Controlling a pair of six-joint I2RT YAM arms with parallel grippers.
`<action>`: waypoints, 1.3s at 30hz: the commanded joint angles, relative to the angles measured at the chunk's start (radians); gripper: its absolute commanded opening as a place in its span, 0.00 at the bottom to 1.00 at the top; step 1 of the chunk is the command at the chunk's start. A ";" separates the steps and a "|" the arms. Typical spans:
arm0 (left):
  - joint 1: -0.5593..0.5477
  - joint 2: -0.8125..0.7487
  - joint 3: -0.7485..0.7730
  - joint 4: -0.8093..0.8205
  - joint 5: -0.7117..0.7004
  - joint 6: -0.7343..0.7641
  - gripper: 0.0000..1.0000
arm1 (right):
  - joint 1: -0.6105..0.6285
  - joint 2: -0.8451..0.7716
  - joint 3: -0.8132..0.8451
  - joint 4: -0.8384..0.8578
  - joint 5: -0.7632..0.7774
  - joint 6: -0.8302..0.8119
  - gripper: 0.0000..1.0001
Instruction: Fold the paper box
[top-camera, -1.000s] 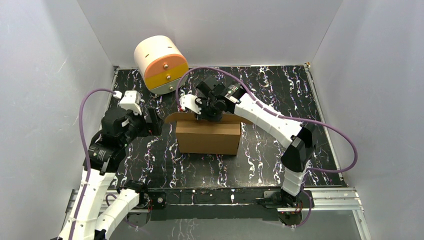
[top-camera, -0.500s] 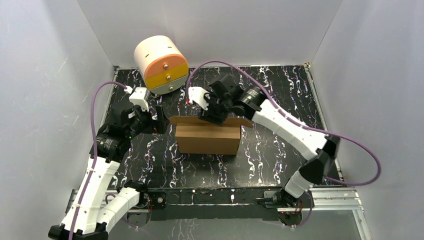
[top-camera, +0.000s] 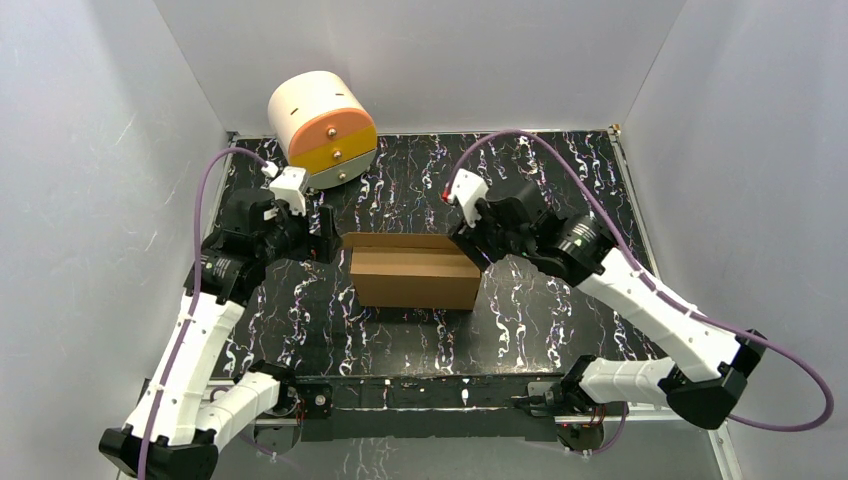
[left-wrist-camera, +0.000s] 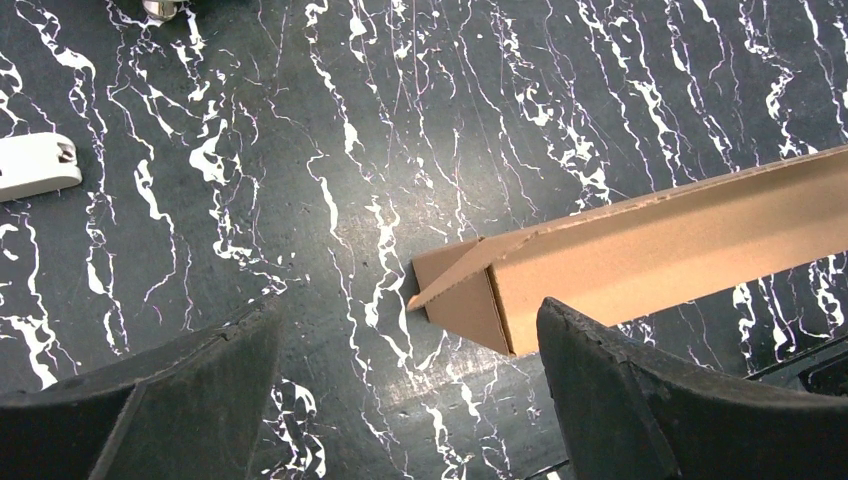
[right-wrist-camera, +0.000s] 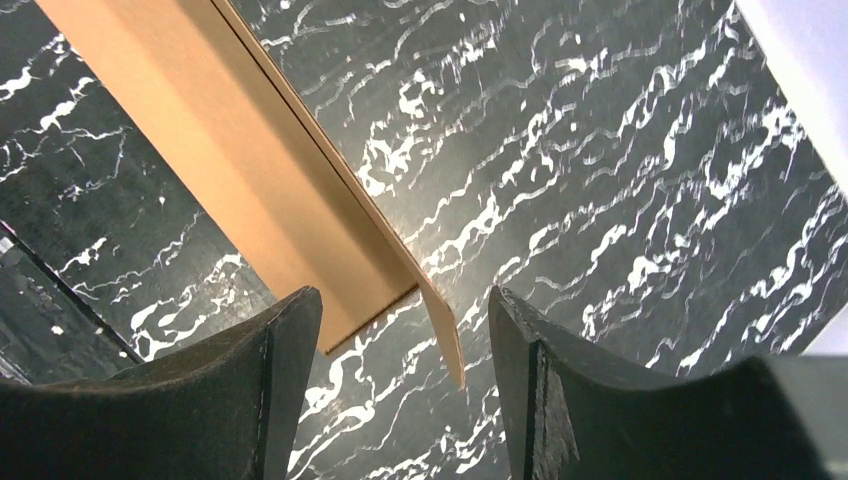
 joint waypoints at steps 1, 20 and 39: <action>0.004 0.027 0.044 -0.031 0.066 0.022 0.92 | -0.018 -0.089 -0.055 0.042 0.062 0.113 0.70; 0.004 0.139 0.052 -0.027 0.198 0.016 0.77 | -0.091 -0.115 -0.181 0.076 0.012 0.187 0.30; 0.004 0.145 0.056 -0.003 0.305 -0.123 0.20 | -0.093 -0.032 -0.090 0.048 0.047 0.428 0.07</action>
